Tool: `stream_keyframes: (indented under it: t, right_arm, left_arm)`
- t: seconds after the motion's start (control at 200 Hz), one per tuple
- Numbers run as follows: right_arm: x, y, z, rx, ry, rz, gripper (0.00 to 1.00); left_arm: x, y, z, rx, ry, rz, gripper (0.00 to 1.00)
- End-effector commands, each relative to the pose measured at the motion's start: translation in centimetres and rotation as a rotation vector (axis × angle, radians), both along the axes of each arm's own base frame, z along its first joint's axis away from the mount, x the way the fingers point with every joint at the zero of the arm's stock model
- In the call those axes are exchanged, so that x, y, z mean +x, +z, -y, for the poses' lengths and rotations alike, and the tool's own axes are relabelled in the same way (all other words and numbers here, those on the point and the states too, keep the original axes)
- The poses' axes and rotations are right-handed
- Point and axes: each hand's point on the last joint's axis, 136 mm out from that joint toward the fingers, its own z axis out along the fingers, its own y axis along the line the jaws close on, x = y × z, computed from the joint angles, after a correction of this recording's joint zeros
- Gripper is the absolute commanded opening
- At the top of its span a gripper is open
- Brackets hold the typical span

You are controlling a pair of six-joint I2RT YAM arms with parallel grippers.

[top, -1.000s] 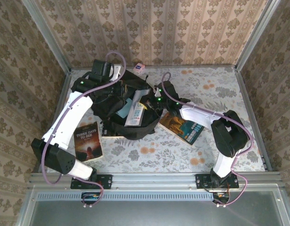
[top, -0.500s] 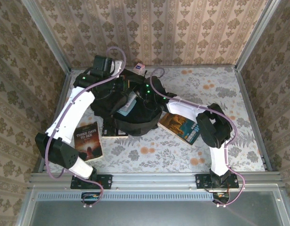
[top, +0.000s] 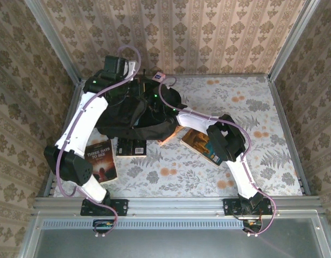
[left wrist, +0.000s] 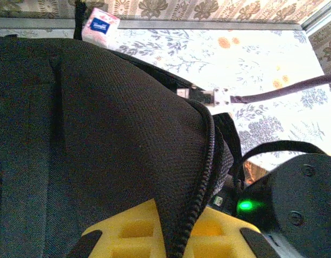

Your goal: Pack books, pencil case, and school supplies into a backpack

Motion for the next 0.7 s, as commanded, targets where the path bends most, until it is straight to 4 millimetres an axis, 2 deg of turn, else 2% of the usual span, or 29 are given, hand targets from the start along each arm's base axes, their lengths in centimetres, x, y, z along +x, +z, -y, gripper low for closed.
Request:
stream_keyframes:
  t: [0.0, 0.105, 0.32, 0.41, 0.51, 0.695]
  right_arm:
    - [-0.8, 4.4, -1.0, 0.037, 0.099, 0.115, 0.81]
    - [-2.0, 5.5, -0.7, 0.022, 0.158, 0.174, 0.81]
    - [-4.8, 9.0, 0.7, -0.073, 0.291, 0.325, 0.79]
    - [-5.5, 10.6, 2.5, -0.127, 0.297, 0.373, 0.79]
    - [-5.3, 11.7, 5.1, -0.130, 0.274, 0.393, 0.79]
    - [-4.6, 10.6, 9.9, -0.190, 0.227, 0.345, 0.79]
  left_arm:
    - [1.1, 3.5, -0.8, -0.078, 0.034, 0.091, 0.00]
    - [2.2, 3.9, -3.3, -0.110, 0.108, 0.108, 0.00]
    - [4.4, 7.6, -10.5, -0.145, 0.277, 0.203, 0.00]
    - [4.8, 8.5, -12.8, -0.099, 0.334, 0.233, 0.00]
    - [5.2, 8.8, -14.8, -0.047, 0.393, 0.265, 0.00]
    - [6.0, 8.4, -16.7, 0.034, 0.453, 0.289, 0.00]
